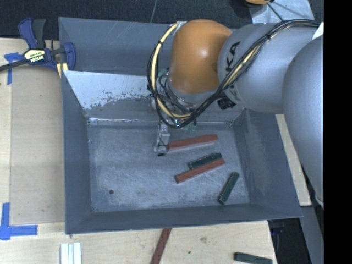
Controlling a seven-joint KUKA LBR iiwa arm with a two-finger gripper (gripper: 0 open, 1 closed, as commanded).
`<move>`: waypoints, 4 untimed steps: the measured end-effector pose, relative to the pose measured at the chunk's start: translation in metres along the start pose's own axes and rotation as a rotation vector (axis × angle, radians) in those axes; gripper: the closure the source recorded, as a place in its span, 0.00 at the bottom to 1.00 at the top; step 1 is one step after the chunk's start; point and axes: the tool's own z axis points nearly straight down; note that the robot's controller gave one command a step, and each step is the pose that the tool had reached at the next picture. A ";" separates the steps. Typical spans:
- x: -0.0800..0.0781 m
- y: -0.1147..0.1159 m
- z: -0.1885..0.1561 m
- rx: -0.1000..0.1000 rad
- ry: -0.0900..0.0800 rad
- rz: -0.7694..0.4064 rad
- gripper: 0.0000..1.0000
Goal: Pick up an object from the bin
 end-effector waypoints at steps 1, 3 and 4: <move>-0.002 0.000 -0.005 -0.001 -0.008 0.002 0.00; -0.006 -0.093 0.025 0.001 -0.010 -0.091 0.00; -0.004 -0.111 0.043 0.000 -0.006 0.000 0.00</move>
Offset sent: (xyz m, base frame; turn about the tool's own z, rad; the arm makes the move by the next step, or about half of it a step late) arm -0.0057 -0.0864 -0.0440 0.1724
